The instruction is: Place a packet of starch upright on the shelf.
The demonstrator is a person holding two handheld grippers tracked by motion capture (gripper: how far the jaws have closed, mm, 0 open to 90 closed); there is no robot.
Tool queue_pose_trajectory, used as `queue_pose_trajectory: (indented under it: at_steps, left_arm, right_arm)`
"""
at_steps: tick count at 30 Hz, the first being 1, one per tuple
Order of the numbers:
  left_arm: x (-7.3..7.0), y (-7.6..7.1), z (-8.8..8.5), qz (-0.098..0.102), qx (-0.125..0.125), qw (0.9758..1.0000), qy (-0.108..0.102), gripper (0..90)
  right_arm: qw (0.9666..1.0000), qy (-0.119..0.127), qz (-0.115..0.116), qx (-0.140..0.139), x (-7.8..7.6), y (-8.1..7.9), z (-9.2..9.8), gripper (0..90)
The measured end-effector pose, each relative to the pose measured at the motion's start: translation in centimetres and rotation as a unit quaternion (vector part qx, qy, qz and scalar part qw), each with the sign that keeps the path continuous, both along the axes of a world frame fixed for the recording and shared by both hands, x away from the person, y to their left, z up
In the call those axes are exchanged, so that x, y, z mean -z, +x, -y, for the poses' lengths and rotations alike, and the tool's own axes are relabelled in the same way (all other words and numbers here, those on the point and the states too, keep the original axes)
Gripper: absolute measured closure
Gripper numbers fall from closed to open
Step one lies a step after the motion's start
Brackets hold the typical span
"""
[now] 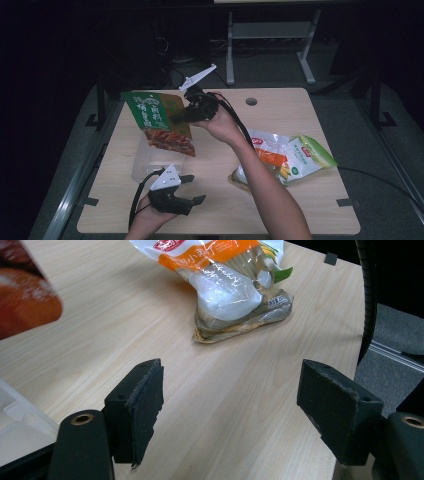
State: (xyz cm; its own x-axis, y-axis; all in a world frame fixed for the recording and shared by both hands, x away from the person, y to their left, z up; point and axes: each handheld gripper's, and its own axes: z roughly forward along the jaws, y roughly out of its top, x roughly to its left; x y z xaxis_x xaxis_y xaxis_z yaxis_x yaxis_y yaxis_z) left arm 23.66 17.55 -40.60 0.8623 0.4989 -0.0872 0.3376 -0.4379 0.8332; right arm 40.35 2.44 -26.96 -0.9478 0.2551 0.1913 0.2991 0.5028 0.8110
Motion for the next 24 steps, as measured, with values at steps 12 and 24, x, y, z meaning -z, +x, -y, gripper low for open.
queue_pose_trajectory:
  at_steps: [12,24]
  left_arm:
    - [-0.1,-0.1,0.0,0.001,0.002,1.0000,-0.001,26.3]
    - [0.0,-0.1,0.2,0.000,0.003,1.0000,-0.002,26.3]
  right_arm:
    - [0.9999,0.007,-0.011,-0.008,1.0,0.7,-2.1,89.9]
    - [0.9995,0.003,-0.032,-0.006,3.6,1.0,-3.4,89.9]
